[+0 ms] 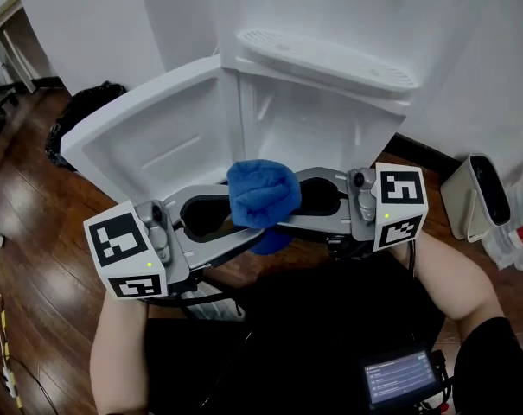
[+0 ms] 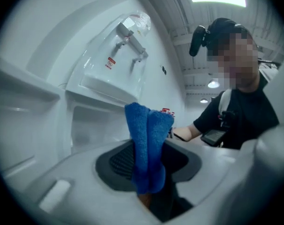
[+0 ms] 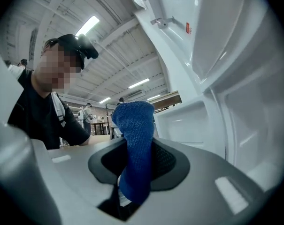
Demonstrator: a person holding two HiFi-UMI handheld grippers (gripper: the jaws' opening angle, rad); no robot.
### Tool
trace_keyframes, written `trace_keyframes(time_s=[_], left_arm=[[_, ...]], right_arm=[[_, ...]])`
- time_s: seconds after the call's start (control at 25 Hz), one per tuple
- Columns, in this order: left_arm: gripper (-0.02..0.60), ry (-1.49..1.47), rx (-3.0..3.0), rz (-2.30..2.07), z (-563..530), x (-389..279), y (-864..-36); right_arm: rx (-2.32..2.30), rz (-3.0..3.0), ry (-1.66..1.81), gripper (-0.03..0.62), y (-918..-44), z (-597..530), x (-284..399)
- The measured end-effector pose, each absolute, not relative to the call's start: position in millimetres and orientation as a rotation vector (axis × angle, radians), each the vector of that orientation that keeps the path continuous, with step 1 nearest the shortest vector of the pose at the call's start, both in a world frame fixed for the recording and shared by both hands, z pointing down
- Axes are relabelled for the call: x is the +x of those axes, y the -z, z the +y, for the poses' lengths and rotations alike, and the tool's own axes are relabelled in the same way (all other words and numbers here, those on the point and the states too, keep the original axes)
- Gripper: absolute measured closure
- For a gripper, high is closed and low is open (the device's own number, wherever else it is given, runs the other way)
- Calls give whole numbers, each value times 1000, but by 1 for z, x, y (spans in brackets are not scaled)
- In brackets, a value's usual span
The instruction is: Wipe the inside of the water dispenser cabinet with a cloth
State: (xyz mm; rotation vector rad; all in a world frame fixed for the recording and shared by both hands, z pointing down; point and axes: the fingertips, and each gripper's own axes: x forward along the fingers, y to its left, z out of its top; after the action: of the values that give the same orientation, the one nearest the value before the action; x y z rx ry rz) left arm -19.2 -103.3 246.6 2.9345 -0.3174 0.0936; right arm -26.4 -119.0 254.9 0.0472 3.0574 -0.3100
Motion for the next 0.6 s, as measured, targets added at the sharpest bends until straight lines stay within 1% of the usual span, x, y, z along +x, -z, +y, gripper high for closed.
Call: trace_keyframes(time_s=[0.08,0.16,0.28,0.36,0.4,0.44,0.48,0.6], left_arm=[[443,-94,2943,-314,-101,-21,-245],[454,-73,2945,-352,-102,-26,-240],[454,16,2869,-535,-121,-40,-234],[454,86,2759,-779,-152,-48,-236],[454,94,2702,-924,-170,-47,-241],[454,70,2649,-1065,-188,-43,-250],[454,17,2605,-1190,-205,-36,-263],[454,-181,2521,-1458,-258,-6,-306]], right_arm=[[59,3044,364,463,-256,-119,-27],[23,3049,388,407,-254,-124,-23],[-171,3124,281,402,-241,-140,-1],[-361,3126,139,420,-221,-151,27],[-446,3101,65,438,-210,-153,43],[-519,3063,-5,470,-199,-151,59],[-581,3016,-64,491,-189,-148,75],[-731,2875,-165,514,-173,-139,116]])
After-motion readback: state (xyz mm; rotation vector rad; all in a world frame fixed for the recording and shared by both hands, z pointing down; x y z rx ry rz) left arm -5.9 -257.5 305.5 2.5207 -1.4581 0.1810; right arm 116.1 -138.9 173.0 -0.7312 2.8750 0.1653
